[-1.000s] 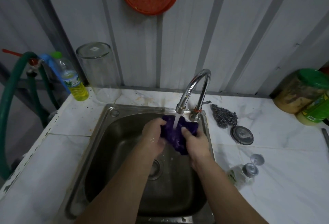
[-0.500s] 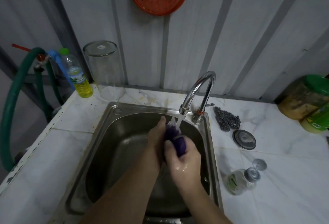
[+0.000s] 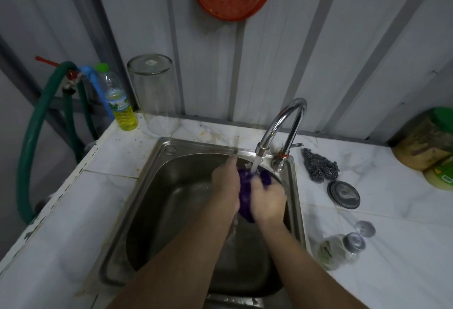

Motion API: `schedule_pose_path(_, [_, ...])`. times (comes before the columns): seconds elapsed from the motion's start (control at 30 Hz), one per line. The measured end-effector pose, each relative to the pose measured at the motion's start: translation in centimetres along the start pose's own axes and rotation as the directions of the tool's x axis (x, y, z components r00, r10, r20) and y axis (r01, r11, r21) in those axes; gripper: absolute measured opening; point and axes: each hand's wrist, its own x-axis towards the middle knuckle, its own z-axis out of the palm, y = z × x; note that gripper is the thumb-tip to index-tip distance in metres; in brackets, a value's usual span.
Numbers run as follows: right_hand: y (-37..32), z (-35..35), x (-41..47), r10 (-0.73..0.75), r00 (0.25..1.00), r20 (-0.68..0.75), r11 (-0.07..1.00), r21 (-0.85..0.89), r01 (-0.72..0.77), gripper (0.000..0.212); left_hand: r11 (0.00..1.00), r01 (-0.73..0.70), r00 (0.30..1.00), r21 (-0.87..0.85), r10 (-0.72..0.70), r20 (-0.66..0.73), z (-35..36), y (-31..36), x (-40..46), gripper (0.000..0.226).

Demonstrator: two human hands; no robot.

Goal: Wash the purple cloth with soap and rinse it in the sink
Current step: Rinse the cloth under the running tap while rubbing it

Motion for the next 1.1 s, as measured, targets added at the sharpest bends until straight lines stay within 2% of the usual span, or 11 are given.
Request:
schedule_pose_path(0.1, [0.4,0.6,-3.2,-0.316,0.947,0.061,0.948,-0.019,0.318,0.031,0.999,-0.028,0.996,0.022,0.03,-0.08,-0.4,0.9,0.7,0.038])
schedule_pose_path(0.17, [0.0,1.0,-2.7,-0.333,0.938,0.096,0.941,-0.021,0.337,0.036,0.999,0.019,0.999,0.051,-0.016,-0.045,-0.4,0.6,1.2,0.036])
schedule_pose_path(0.33, [-1.2,0.9,3.2,0.029,0.999,-0.024,0.998,-0.048,-0.03,0.034,0.995,0.059,0.993,0.085,-0.067,0.097,-0.3,-0.9,-0.6,0.021])
schedule_pose_path(0.43, [0.2,0.8,5.5,0.28,0.956,0.089,0.957,0.049,-0.285,0.029,0.997,0.065,0.991,0.036,-0.069,0.118,0.2,-1.1,-1.4,0.017])
schedule_pose_path(0.53, [1.0,1.4,3.5,0.351,0.931,0.099,0.923,0.133,-0.362,0.033,0.996,0.054,0.997,-0.077,-0.048,0.068,0.3,-0.4,-1.0,0.034])
schedule_pose_path(0.6, [0.5,1.5,0.1,0.3,0.952,0.058,0.934,0.187,-0.305,0.039,0.993,0.008,0.999,-0.118,-0.012,-0.032,-0.1,0.4,0.0,0.037])
schedule_pose_path(0.7, [0.1,1.1,-4.6,-0.058,0.997,0.041,0.983,0.177,0.05,0.024,0.995,-0.052,0.992,-0.085,0.041,-0.12,-0.8,1.2,1.5,0.035])
schedule_pose_path(0.77, [0.3,0.9,-5.9,-0.297,0.95,0.094,0.948,0.153,0.281,0.027,0.999,-0.022,0.996,-0.037,0.019,-0.086,-1.1,1.1,1.9,0.037])
schedule_pose_path(0.83, [0.7,1.0,-5.1,-0.429,0.892,0.139,0.903,0.054,0.426,0.028,0.998,0.066,0.998,0.005,-0.066,-0.001,-1.6,0.8,1.9,0.042])
schedule_pose_path(0.97, [0.0,1.8,-1.1,-0.4,0.904,0.154,0.892,-0.16,0.422,0.031,0.983,0.161,0.973,-0.087,-0.144,0.179,-2.2,-1.2,1.6,0.036])
schedule_pose_path(1.1, [-2.1,1.4,2.5,-0.101,0.983,0.153,0.991,-0.066,0.112,0.029,0.998,0.045,0.983,-0.034,-0.039,0.18,-1.9,-1.9,1.3,0.029])
